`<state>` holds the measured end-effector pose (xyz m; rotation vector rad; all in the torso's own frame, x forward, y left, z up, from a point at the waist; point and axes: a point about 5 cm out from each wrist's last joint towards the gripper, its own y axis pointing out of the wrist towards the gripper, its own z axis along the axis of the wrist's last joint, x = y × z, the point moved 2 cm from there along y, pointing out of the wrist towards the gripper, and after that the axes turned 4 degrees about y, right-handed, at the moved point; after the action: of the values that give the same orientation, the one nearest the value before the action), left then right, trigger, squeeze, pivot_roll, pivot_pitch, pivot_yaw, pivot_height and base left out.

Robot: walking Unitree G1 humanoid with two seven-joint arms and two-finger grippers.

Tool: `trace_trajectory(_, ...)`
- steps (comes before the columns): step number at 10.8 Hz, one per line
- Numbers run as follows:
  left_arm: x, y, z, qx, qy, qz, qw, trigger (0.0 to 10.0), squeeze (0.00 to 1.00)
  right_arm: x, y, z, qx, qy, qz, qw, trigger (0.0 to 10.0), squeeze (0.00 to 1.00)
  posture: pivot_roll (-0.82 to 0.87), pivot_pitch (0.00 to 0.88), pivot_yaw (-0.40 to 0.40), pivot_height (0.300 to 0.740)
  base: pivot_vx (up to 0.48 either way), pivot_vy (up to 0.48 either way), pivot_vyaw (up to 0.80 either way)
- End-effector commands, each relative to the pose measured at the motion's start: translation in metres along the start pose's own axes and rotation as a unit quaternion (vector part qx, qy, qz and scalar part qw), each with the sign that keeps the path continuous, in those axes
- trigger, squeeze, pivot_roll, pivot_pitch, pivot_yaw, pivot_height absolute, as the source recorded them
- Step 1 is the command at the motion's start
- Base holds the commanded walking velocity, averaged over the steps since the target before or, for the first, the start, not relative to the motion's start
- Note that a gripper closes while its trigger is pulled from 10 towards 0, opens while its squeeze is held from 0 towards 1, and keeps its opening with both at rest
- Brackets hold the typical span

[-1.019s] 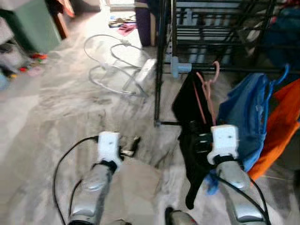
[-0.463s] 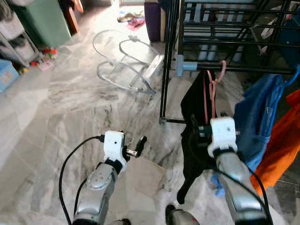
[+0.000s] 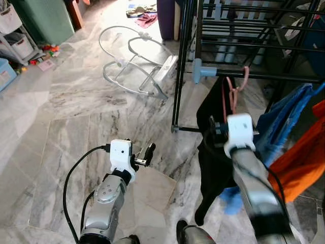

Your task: Hang hanger

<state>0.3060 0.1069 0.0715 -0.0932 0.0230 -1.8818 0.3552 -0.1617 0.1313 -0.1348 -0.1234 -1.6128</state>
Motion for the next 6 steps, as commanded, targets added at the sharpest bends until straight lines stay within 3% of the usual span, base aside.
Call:
trace_trajectory(1, -0.002, -0.003, -0.007, -0.011, 0.002, 0.002, 1.0, 10.0, 0.0, -0.002, 0.003, -0.004, -0.014, 0.013, -0.007, 1.0, 10.0, 0.0, -0.17, 0.207, 0.013, 0.74, 0.0, 0.0, 0.0)
trace_trajectory(2, -0.002, -0.002, -0.006, -0.011, 0.003, 0.001, 1.0, 10.0, 0.0, -0.005, 0.009, -0.004, -0.024, 0.028, -0.008, 0.999, 8.1, 0.0, -0.17, 0.209, 0.019, 0.74, 0.0, 0.0, 0.0)
trace_trajectory(3, -0.003, -0.001, -0.004, -0.01, 0.006, -0.001, 1.0, 10.0, 0.0, -0.008, 0.014, -0.002, -0.023, 0.04, -0.009, 0.999, 0.0, 0.0, -0.17, 0.212, 0.022, 0.74, 0.0, 0.0, 0.0)
trace_trajectory(6, -0.004, -0.002, -0.005, -0.011, 0.008, -0.001, 1.0, 10.0, 0.0, -0.001, 0.023, 0.004, -0.031, 0.049, -0.043, 0.997, 0.0, 0.0, -0.16, 0.209, 0.024, 0.74, 0.0, 0.0, 0.0)
